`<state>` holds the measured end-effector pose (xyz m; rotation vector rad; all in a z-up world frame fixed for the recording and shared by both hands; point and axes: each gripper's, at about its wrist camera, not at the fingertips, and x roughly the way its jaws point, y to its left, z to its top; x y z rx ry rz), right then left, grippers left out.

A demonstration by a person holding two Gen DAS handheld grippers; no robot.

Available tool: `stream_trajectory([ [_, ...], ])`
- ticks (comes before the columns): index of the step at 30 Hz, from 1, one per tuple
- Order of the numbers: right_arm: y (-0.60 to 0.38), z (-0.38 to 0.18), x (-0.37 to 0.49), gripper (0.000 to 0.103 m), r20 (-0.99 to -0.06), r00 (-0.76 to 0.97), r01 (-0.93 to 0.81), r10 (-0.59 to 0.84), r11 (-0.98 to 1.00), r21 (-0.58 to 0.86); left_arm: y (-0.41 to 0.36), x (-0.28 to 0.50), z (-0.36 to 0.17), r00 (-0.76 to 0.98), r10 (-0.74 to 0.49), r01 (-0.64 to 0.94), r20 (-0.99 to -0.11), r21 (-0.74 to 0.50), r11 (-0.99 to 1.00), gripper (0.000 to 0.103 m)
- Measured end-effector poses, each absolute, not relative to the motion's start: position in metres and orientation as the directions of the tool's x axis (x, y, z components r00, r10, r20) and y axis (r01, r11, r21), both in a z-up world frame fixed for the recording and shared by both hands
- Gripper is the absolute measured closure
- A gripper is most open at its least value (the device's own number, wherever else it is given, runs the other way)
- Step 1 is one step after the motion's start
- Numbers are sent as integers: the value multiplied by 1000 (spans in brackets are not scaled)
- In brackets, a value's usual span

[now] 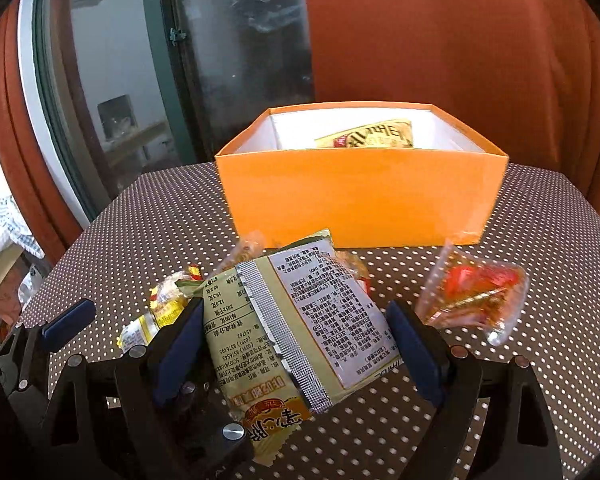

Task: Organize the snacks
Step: 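Lift the white-green packet with the right tool while the left tool grasps the yellow-white packet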

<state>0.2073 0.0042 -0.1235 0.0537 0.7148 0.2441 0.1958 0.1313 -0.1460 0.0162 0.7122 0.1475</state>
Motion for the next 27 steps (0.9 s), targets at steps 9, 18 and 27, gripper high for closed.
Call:
stream_trajectory([
  [9,24,-146,220,13,-669,705,-190,236,971,143,153,216,-175,699,138,-136,-702,59,989,1],
  [18,31,-160,220,13,-683,698,-181,215,976,123,163,217,-194,679,111,-152,-725,9,988,0],
  [27,23,-166,217,15,-692,691,-160,207,978,134,158,202,-199,682,92,-148,-726,-15,989,5],
])
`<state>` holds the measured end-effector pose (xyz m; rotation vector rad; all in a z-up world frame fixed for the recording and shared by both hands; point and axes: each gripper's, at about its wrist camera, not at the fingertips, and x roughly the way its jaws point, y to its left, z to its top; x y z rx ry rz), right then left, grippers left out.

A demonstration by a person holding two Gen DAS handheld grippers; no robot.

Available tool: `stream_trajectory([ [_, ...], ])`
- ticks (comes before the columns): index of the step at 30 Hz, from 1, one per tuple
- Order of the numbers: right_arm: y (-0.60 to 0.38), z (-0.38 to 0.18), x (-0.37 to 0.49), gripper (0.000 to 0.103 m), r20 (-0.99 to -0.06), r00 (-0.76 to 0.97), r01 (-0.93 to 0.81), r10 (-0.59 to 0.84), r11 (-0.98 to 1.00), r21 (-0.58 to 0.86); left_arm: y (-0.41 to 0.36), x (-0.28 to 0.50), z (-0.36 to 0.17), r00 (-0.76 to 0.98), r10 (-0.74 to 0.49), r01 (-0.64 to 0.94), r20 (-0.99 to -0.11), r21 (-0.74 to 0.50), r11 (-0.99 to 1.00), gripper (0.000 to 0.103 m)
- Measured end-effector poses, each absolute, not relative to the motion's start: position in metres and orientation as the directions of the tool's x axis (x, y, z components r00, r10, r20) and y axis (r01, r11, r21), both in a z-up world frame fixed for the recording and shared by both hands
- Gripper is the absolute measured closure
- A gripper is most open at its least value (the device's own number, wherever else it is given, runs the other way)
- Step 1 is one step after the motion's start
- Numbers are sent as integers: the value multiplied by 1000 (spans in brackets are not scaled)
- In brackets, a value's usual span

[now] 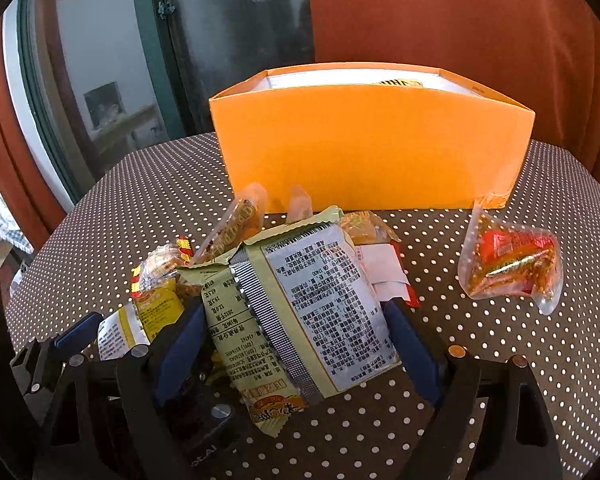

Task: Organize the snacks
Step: 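Lift the white-green packet with the right tool while the left tool grasps the yellow-white packet, then carry both held packets toward the orange box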

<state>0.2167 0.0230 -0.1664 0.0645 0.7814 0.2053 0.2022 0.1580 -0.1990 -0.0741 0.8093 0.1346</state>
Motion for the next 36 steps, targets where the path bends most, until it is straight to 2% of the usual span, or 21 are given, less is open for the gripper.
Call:
stream_trajectory([
  [7,12,-171,211,17,-707,675,-148,210,978,149,140,192,-197,693,101,-133,-713,11,991,11],
  [36,-54,-157,178,21,-682,701,-90,208,975,205,72,155,-166,734,66,-65,-676,27,998,14],
])
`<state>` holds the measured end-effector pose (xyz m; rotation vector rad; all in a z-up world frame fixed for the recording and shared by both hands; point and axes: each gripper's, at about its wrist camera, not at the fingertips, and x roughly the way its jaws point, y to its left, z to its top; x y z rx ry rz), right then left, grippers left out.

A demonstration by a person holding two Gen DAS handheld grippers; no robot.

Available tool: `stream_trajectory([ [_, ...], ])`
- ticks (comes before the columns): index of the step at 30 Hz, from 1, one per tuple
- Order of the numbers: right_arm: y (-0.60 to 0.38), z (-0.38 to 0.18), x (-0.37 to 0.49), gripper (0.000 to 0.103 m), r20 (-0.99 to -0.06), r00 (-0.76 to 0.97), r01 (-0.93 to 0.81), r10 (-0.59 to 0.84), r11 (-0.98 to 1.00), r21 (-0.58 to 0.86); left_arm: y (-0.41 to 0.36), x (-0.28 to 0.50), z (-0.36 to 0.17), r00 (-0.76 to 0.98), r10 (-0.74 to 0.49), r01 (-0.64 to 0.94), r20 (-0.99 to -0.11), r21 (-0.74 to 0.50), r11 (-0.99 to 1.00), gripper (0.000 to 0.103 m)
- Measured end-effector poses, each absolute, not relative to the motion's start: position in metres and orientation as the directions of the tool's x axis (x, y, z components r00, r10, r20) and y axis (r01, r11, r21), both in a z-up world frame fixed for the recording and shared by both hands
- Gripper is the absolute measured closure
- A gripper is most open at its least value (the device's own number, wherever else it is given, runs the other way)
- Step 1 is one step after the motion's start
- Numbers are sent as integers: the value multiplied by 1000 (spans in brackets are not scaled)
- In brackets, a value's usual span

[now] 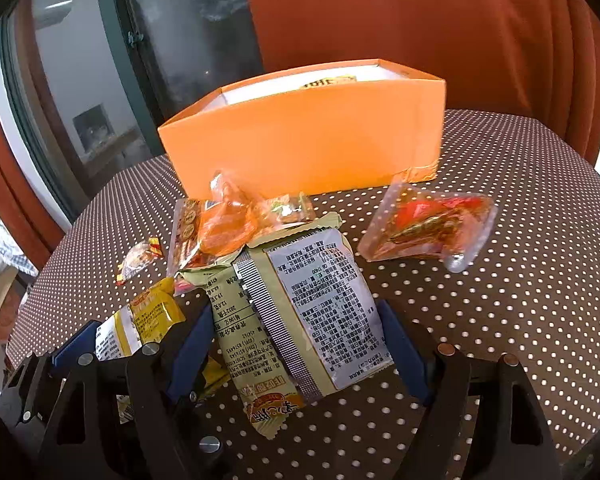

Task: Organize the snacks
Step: 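Carry both held packets toward the orange box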

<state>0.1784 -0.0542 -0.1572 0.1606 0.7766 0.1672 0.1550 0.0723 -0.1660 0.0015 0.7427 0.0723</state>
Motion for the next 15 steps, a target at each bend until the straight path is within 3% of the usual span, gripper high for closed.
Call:
stream_trajectory([
  [15,-88,-115,159,21,-609,766,-80,208,970,230,43,136,-117,794,59,-41,-606,44,998,15],
])
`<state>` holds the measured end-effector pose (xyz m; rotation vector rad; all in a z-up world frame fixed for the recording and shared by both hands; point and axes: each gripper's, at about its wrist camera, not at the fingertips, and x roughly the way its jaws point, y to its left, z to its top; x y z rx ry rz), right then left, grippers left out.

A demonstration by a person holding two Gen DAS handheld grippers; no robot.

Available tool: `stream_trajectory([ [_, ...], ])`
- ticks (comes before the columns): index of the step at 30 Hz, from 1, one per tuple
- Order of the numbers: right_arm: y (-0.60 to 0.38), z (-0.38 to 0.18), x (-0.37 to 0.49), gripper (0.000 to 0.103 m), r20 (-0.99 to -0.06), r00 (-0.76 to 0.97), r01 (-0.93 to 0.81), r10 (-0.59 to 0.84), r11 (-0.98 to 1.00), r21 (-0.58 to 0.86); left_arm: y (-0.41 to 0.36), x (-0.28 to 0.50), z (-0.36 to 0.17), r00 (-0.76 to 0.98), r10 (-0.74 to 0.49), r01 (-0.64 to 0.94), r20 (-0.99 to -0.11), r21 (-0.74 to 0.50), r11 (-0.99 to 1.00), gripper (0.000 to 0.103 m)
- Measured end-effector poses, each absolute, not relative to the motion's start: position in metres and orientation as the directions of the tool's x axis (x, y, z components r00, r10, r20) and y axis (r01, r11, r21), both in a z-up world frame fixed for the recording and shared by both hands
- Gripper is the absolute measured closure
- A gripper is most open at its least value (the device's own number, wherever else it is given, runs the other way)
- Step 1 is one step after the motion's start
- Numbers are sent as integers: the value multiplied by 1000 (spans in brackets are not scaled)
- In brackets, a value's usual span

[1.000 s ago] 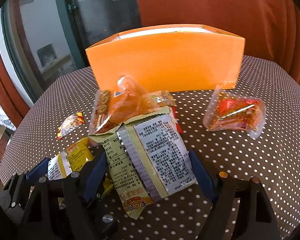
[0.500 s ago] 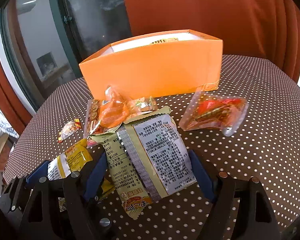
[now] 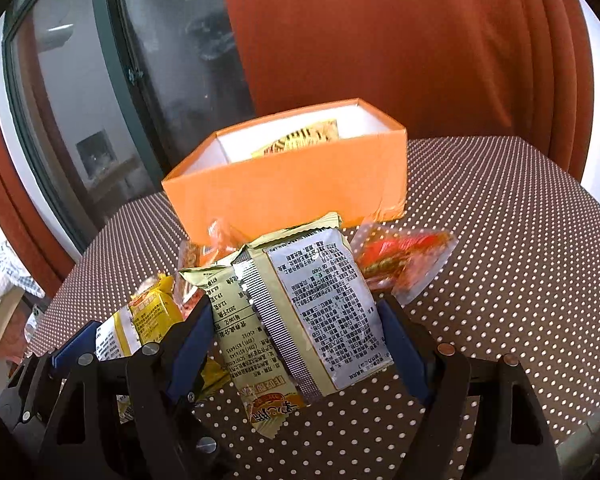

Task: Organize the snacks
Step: 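Carry both held packets toward the orange box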

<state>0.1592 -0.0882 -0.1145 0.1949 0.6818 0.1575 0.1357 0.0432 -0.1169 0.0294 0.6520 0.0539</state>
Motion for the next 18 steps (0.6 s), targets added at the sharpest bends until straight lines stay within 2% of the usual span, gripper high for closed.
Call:
stream_trajectory([
  [18,-109,-45,156,21,-492,847,-114,199,974,197,26,137,-52,868,35,-34,-495,11,999,15],
])
